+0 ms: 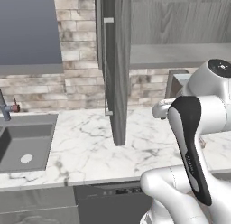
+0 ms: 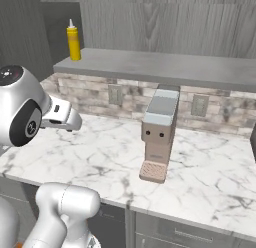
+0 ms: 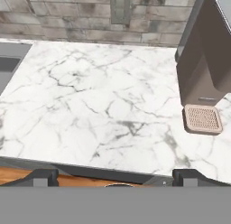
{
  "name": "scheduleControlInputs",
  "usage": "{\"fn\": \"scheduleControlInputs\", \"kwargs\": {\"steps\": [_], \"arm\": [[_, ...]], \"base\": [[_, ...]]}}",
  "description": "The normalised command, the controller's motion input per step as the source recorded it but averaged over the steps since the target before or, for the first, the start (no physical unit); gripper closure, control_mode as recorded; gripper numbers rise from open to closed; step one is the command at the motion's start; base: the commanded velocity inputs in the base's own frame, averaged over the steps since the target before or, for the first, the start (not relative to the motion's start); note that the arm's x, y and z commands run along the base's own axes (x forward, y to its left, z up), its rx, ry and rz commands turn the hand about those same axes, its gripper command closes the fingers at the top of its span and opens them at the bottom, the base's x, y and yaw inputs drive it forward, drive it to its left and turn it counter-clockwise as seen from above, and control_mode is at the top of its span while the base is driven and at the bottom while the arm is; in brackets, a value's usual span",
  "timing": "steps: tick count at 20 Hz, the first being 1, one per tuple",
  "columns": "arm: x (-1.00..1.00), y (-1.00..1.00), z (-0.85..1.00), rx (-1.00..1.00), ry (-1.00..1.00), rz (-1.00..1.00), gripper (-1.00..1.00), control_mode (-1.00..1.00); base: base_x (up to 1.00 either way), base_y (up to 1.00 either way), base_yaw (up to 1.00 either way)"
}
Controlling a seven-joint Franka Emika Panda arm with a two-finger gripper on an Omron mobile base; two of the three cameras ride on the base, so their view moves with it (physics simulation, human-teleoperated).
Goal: Take 2 condiments from the cabinet and move them on the counter near the stove.Make sure the condiments are lined up with each other, next to each other.
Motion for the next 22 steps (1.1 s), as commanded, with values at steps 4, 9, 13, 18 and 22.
{"fn": "scheduleControlInputs", "kwargs": {"steps": [4, 9, 13, 18, 22], "arm": [[0.0, 0.0, 0.0, 0.0, 0.0, 0.0, -1.0, 1.0], [0.0, 0.0, 0.0, 0.0, 0.0, 0.0, -1.0, 1.0], [0.0, 0.0, 0.0, 0.0, 0.0, 0.0, -1.0, 1.0], [0.0, 0.0, 0.0, 0.0, 0.0, 0.0, -1.0, 1.0], [0.0, 0.0, 0.0, 0.0, 0.0, 0.0, -1.0, 1.0]], "base": [[0.29, -0.02, 0.02], [0.02, 0.0, 0.0], [0.0, 0.0, 0.0], [0.0, 0.0, 0.04], [0.0, 0.0, 0.16]]}}
